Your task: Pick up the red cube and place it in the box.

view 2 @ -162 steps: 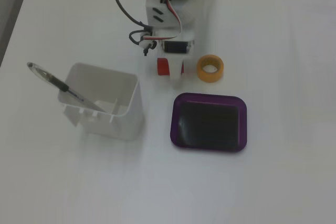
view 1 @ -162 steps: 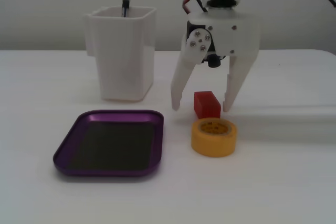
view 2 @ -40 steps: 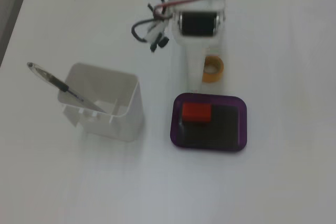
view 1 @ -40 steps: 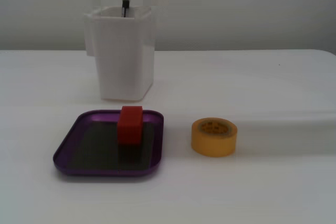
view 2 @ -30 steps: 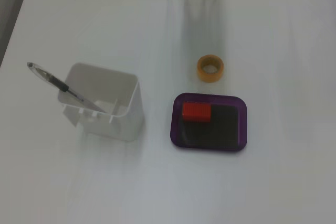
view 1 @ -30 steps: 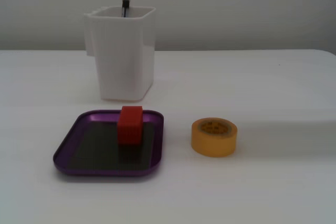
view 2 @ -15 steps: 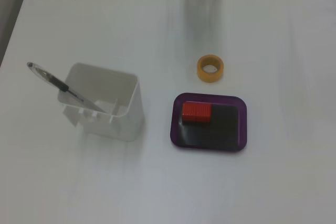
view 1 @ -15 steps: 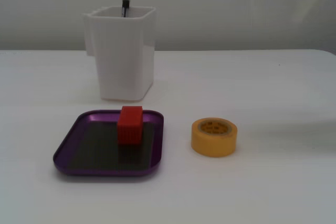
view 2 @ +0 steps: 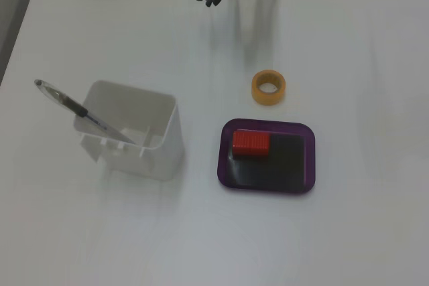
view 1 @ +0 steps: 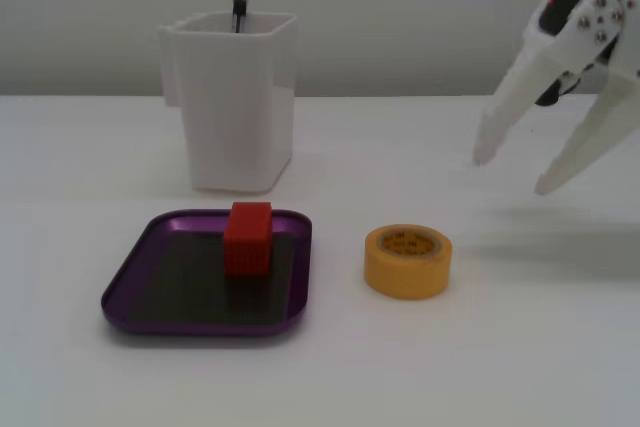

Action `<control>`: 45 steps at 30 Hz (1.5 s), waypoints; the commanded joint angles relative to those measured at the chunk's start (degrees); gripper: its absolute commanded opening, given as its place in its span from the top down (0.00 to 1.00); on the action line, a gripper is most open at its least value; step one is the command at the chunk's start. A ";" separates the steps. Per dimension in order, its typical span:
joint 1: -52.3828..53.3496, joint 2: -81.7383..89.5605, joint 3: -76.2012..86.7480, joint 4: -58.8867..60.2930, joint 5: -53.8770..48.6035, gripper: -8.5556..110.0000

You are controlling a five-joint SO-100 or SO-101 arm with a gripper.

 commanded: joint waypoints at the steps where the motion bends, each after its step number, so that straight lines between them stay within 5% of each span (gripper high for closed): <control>1: 0.09 8.44 5.89 -3.78 -0.26 0.80; 17: 0.18 42.19 28.74 -1.93 0.26 0.80; 24: 0.18 41.31 28.74 -0.70 0.26 0.82; 28: 0.18 41.31 28.74 -0.70 0.26 0.94; 45: 0.09 41.31 28.74 -0.35 -0.35 0.93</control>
